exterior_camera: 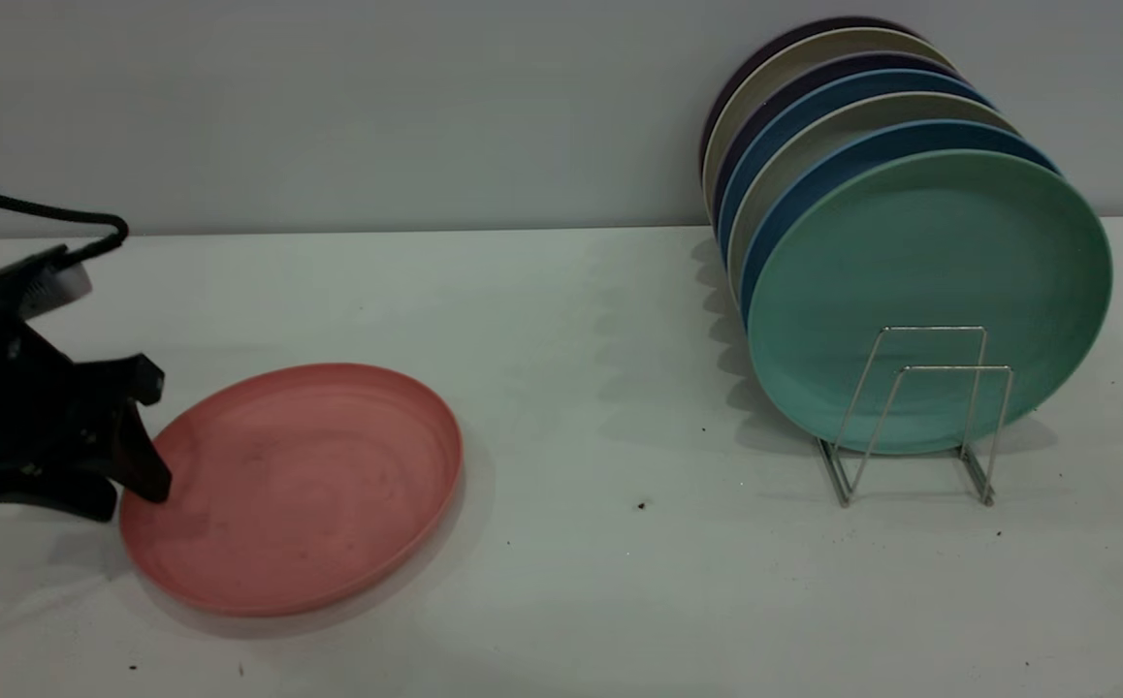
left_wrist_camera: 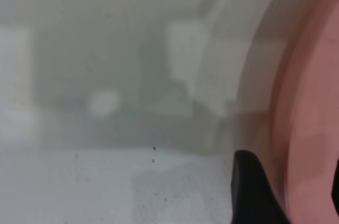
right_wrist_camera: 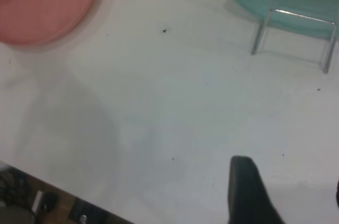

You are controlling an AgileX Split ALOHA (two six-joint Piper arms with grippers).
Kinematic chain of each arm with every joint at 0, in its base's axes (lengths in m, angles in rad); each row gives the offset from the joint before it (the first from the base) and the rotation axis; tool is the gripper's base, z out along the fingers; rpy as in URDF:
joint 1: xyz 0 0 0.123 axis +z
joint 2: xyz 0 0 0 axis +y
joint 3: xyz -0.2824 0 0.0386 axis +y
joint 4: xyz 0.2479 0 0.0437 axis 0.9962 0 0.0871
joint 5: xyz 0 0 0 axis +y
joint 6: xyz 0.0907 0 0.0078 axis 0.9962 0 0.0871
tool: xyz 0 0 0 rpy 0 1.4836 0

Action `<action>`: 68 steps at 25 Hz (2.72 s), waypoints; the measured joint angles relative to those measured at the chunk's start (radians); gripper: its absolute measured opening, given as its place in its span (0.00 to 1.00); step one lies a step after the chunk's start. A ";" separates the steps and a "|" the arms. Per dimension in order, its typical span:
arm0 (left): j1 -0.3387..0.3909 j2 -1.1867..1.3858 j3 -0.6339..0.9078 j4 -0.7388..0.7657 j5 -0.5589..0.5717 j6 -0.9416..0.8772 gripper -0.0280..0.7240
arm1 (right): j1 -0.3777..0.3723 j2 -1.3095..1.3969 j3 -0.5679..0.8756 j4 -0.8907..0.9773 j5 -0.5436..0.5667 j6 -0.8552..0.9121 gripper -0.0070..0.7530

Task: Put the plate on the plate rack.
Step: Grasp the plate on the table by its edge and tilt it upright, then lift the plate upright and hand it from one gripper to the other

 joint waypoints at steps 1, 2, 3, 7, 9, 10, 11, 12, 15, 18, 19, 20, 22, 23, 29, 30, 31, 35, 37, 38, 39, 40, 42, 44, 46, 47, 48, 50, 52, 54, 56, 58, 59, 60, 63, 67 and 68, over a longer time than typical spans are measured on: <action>0.000 0.009 0.000 -0.002 0.000 0.001 0.54 | 0.000 0.000 0.000 0.000 -0.001 0.000 0.56; 0.000 0.017 0.000 -0.009 0.000 0.001 0.52 | 0.000 0.000 0.000 0.000 -0.001 0.000 0.56; 0.000 0.022 0.000 -0.014 -0.001 0.006 0.50 | 0.000 0.000 0.000 0.000 -0.002 0.000 0.56; 0.000 0.024 0.000 -0.043 -0.004 0.035 0.38 | 0.000 0.000 0.000 0.000 -0.002 0.000 0.56; 0.000 0.024 0.000 -0.048 -0.004 0.056 0.25 | 0.000 0.000 0.000 0.000 -0.002 0.001 0.56; 0.000 0.024 0.000 -0.050 -0.005 0.062 0.18 | 0.000 0.000 0.000 0.000 -0.002 0.001 0.56; 0.000 0.024 0.000 -0.051 -0.005 0.067 0.13 | 0.000 0.000 0.000 0.000 -0.001 0.001 0.56; 0.000 0.024 0.000 -0.053 -0.005 0.067 0.09 | 0.000 0.000 0.000 0.000 -0.001 0.001 0.56; -0.001 0.011 0.000 -0.052 -0.007 0.074 0.06 | 0.000 0.000 0.000 0.000 -0.001 0.001 0.56; -0.001 -0.037 -0.005 -0.048 -0.014 0.095 0.05 | 0.000 0.000 0.000 0.000 -0.001 0.001 0.56; -0.001 -0.057 -0.013 -0.046 -0.011 0.105 0.05 | 0.000 0.000 0.000 0.000 -0.001 0.001 0.56; -0.001 -0.073 -0.024 -0.046 -0.001 0.113 0.05 | 0.000 0.000 0.000 0.000 -0.001 0.001 0.56; -0.001 -0.105 -0.047 -0.046 0.035 0.123 0.05 | 0.000 0.000 0.000 0.000 -0.001 0.001 0.56; -0.001 -0.117 -0.059 -0.044 0.058 0.128 0.05 | 0.000 0.000 0.000 0.000 -0.001 0.001 0.56; -0.001 -0.132 -0.082 -0.041 0.160 0.172 0.05 | 0.000 0.002 0.000 0.045 -0.001 -0.014 0.56; -0.001 -0.132 -0.083 -0.042 0.162 0.178 0.05 | 0.000 0.004 0.000 0.063 0.000 -0.021 0.56; -0.001 -0.132 -0.083 -0.055 0.184 0.208 0.05 | 0.000 0.012 0.000 0.097 0.005 -0.043 0.56; -0.001 -0.132 -0.084 -0.199 0.259 0.382 0.06 | 0.000 0.081 0.000 0.267 0.039 -0.175 0.56; -0.001 -0.132 -0.085 -0.307 0.321 0.512 0.06 | 0.000 0.127 0.000 0.366 0.053 -0.260 0.56; -0.001 -0.132 -0.085 -0.355 0.343 0.550 0.06 | 0.000 0.148 0.000 0.412 0.058 -0.306 0.56; -0.001 -0.132 -0.085 -0.399 0.368 0.589 0.06 | 0.000 0.182 0.000 0.483 0.065 -0.359 0.56; -0.001 -0.132 -0.085 -0.424 0.383 0.602 0.06 | 0.000 0.202 0.000 0.525 0.066 -0.394 0.56; -0.001 -0.132 -0.085 -0.450 0.404 0.614 0.06 | 0.000 0.244 -0.003 0.602 0.069 -0.459 0.56; -0.004 -0.132 -0.085 -0.455 0.418 0.616 0.06 | 0.000 0.296 -0.017 0.673 0.073 -0.530 0.56; -0.023 -0.132 -0.085 -0.456 0.418 0.616 0.06 | 0.000 0.358 -0.049 0.720 0.083 -0.574 0.56; -0.033 -0.132 -0.085 -0.458 0.418 0.617 0.06 | 0.000 0.378 -0.058 0.727 0.089 -0.581 0.56; -0.047 -0.132 -0.085 -0.458 0.417 0.619 0.06 | 0.000 0.413 -0.086 0.735 0.100 -0.591 0.56; -0.087 -0.132 -0.085 -0.458 0.401 0.619 0.06 | 0.000 0.465 -0.121 0.744 0.112 -0.602 0.56; -0.125 -0.132 -0.085 -0.462 0.366 0.619 0.06 | 0.000 0.512 -0.154 0.745 0.118 -0.611 0.56; -0.164 -0.132 -0.085 -0.464 0.338 0.621 0.06 | 0.000 0.555 -0.174 0.749 0.122 -0.619 0.56; -0.200 -0.132 -0.090 -0.471 0.314 0.621 0.06 | 0.000 0.586 -0.183 0.765 0.125 -0.633 0.56; -0.233 -0.132 -0.098 -0.490 0.302 0.621 0.06 | 0.000 0.618 -0.186 0.786 0.135 -0.658 0.56; -0.254 -0.132 -0.108 -0.500 0.298 0.621 0.06 | 0.000 0.632 -0.186 0.795 0.141 -0.669 0.56; -0.268 -0.132 -0.115 -0.508 0.295 0.621 0.06 | 0.000 0.642 -0.186 0.801 0.148 -0.678 0.56; -0.316 -0.132 -0.141 -0.519 0.288 0.611 0.06 | 0.000 0.663 -0.186 0.820 0.160 -0.694 0.56; -0.375 -0.132 -0.158 -0.521 0.271 0.600 0.06 | 0.000 0.663 -0.186 0.826 0.164 -0.702 0.56; -0.390 -0.132 -0.158 -0.521 0.266 0.599 0.06 | 0.000 0.663 -0.186 0.826 0.164 -0.704 0.56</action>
